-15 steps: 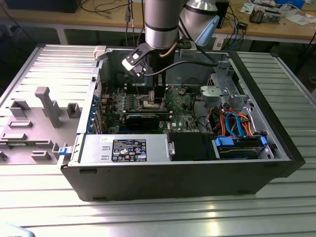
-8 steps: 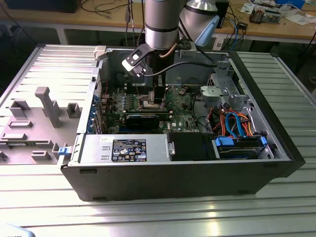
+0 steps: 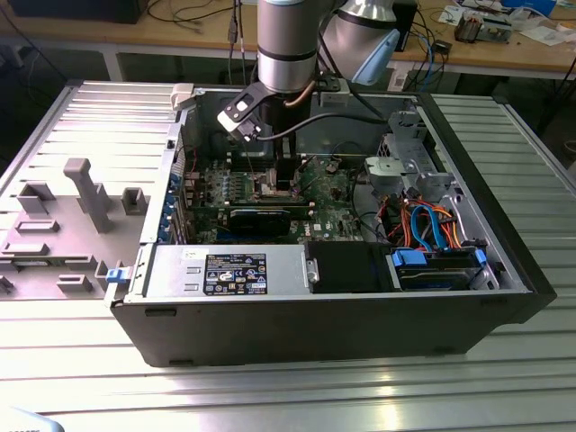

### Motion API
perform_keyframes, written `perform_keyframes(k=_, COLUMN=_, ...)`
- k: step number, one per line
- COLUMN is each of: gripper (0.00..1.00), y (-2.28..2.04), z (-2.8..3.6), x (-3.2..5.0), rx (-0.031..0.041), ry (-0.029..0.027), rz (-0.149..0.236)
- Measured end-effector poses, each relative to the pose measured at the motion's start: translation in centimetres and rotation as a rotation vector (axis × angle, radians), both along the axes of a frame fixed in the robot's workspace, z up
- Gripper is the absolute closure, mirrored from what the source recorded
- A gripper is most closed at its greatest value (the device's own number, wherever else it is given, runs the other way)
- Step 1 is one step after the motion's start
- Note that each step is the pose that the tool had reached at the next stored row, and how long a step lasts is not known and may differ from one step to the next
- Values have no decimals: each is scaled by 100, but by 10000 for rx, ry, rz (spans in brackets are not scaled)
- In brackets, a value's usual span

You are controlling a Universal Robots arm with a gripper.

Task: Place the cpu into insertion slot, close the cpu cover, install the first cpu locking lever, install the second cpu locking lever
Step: 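Place the cpu into insertion slot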

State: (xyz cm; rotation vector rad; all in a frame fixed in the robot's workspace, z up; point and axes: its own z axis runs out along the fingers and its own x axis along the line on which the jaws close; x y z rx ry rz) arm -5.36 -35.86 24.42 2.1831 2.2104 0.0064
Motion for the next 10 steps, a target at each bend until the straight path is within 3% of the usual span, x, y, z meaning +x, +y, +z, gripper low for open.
perform_keyframes(k=10, gripper=45, y=0, z=-25, x=0, rx=1, ry=0, rz=0)
